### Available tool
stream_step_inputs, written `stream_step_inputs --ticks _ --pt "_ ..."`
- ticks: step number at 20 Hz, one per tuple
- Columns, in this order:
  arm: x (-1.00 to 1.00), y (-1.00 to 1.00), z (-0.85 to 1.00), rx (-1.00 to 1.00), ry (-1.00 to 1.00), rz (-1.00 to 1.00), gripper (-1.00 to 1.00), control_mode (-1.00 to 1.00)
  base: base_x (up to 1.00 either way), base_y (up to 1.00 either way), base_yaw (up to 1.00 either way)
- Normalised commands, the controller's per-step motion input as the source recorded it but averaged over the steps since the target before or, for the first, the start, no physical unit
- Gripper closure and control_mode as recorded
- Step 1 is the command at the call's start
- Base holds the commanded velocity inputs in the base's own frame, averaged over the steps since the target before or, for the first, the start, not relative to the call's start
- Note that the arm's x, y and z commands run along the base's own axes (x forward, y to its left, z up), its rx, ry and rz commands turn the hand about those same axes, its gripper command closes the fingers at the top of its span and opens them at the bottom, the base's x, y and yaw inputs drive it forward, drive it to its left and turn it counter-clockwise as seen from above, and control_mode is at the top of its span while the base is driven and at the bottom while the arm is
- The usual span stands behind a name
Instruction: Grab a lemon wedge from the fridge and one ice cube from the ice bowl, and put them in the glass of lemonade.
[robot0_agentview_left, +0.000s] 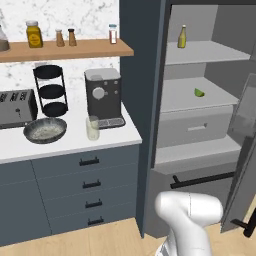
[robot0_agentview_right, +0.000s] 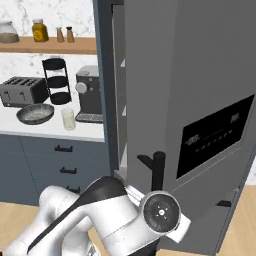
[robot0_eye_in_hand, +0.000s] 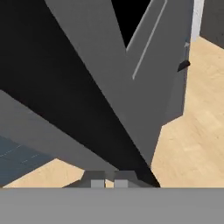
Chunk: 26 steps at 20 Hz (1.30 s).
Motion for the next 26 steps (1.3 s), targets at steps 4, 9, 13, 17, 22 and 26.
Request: stream_step_inputs --ticks 4,9,13,17,22,26 --pt "-0.93 0.01 0.73 0.00 0.00 0.00 -1.00 -1.00 0.00 0.00 0.00" --pt "-0.44 0.75 0.86 -0.13 0.01 0.04 -1.00 -1.00 0.00 0.00 0.00" --pt "0.02 1.00 0.79 -0.22 0.00 0.02 -1.00 -1.00 0.00 0.00 0.00" --pt "0.46 0.93 0.51 -0.18 0.00 0.00 -1.00 -1.00 0.00 0.00 0.00" --pt "0.94 0.55 0.07 -0.02 0.16 0.03 -1.00 -1.00 0.00 0.00 0.00" --pt "1.00 0.44 -0.44 0.00 0.23 0.07 -1.00 -1.00 0.00 0.00 0.00"
